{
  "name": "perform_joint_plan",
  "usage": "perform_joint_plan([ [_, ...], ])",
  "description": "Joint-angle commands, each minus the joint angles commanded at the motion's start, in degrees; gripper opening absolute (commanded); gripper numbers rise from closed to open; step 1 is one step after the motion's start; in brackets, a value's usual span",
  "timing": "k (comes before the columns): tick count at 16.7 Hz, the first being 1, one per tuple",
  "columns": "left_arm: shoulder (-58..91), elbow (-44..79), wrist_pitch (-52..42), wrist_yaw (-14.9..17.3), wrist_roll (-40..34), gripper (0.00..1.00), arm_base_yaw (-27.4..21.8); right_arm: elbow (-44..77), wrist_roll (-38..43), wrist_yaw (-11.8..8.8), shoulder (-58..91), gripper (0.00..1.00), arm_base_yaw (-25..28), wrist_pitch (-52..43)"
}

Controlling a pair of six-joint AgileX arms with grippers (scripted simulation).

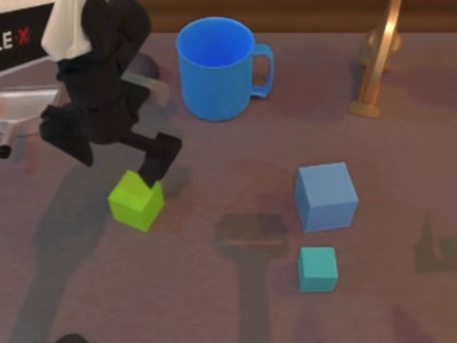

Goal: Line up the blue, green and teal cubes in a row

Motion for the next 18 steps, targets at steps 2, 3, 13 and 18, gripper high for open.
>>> perform_joint_plan([
  [2, 1.8, 1.6, -0.8, 0.0, 0.0, 1.00, -0.3, -1.0, 0.9, 0.3, -1.7, 1.00, -0.4, 1.0],
  [3, 1.8, 1.6, -0.8, 0.0, 0.0, 1.00, -0.3, -1.0, 0.9, 0.3, -1.7, 1.00, -0.4, 1.0],
  [13, 5.4, -4.0, 8.6, 0.0, 0.2, 1.00, -0.2, -1.0, 0.9, 0.3, -1.7, 1.00, -0.4, 1.0],
  [18, 9.2, -8.8, 16.9, 0.1, 0.2, 1.00, -0.2, -1.0, 0.9, 0.3, -1.7, 1.00, -0.4, 1.0],
])
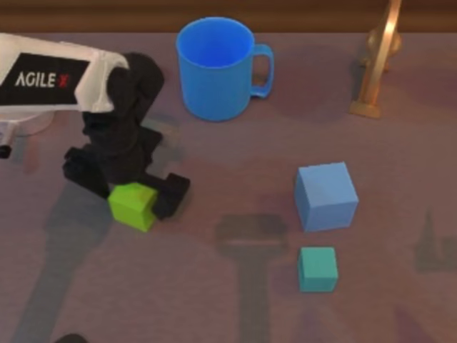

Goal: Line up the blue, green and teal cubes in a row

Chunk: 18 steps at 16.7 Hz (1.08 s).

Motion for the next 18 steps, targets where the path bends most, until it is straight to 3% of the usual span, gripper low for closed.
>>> perform_joint_plan([
  [3, 0.0, 0.0, 0.0, 0.0, 0.0, 1.00, 0.0, 0.0, 0.0, 0.0, 0.0, 1.00, 0.0, 0.0],
  [16, 0.0, 0.0, 0.0, 0.0, 0.0, 0.02, 0.0, 0.0, 0.0, 0.0, 0.0, 1.00, 0.0, 0.0],
  [18, 0.0, 0.0, 0.0, 0.0, 0.0, 0.00, 0.0, 0.0, 0.0, 0.0, 0.0, 1.00, 0.0, 0.0],
])
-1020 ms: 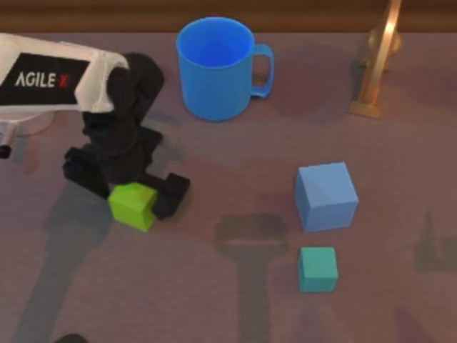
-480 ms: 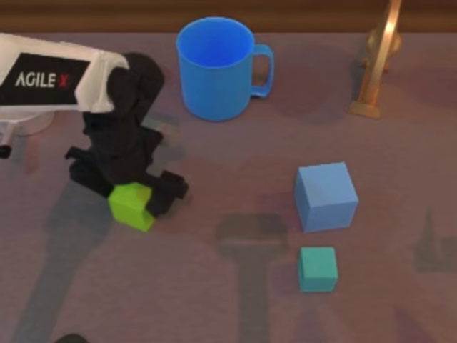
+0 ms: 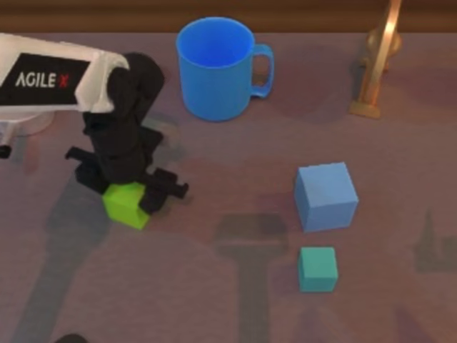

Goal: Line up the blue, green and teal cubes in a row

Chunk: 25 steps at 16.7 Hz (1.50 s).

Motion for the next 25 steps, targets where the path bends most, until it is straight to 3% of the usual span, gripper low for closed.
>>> perform_joint_plan([
  [8, -1.3, 0.5, -0.7, 0.1, 0.0, 0.00, 0.1, 0.0, 0.0, 0.0, 0.0, 1.00, 0.0, 0.0],
  [15, -6.0, 7.3, -12.7, 0.0, -0.2, 0.00, 1.0, 0.0, 0.0, 0.0, 0.0, 1.00, 0.0, 0.0],
  [19, -7.1, 8.4, -14.3, 0.0, -0.2, 0.00, 1.1, 0.0, 0.0, 0.0, 0.0, 1.00, 0.0, 0.0],
  [22, -6.7, 8.6, -14.3, 0.0, -0.8, 0.00, 0.2, 0.0, 0.0, 0.0, 0.0, 1.00, 0.0, 0.0],
  [25, -5.8, 10.2, -15.4, -0.1, -6.6, 0.00, -3.4, 0.0, 0.0, 0.0, 0.0, 1.00, 0.0, 0.0],
])
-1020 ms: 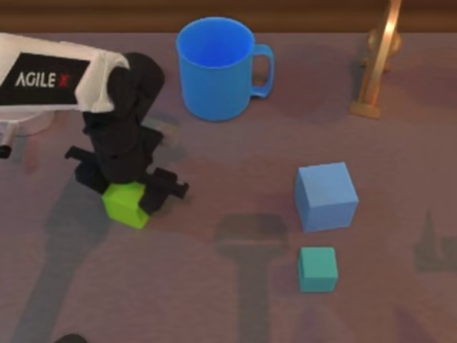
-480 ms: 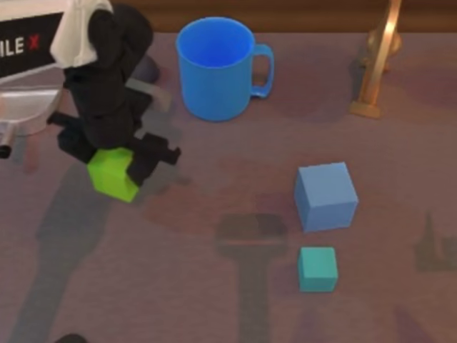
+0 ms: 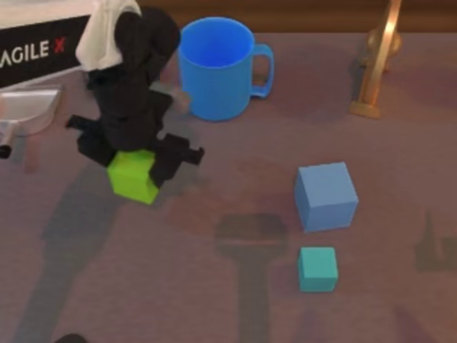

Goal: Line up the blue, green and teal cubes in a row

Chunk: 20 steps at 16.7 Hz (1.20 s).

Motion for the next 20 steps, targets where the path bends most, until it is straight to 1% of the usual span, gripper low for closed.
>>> perform_joint_plan([
  [3, 1.0, 2.0, -1.5, -0.1, -10.4, 0.00, -5.8, 0.0, 0.0, 0.0, 0.0, 1.00, 0.0, 0.0],
  [8, 2.2, 5.2, -4.2, -0.3, -32.9, 0.00, -17.1, 0.0, 0.0, 0.0, 0.0, 1.00, 0.0, 0.0],
  [11, 2.1, 6.6, -5.1, -0.5, -42.7, 0.00, -22.7, 0.0, 0.0, 0.0, 0.0, 1.00, 0.0, 0.0],
  [14, 1.6, 7.2, -5.3, -0.6, -47.0, 0.00, -25.5, 0.0, 0.0, 0.0, 0.0, 1.00, 0.0, 0.0],
  [20, 2.0, 6.3, -4.2, -0.6, -47.0, 0.00, -25.5, 0.0, 0.0, 0.0, 0.0, 1.00, 0.0, 0.0],
])
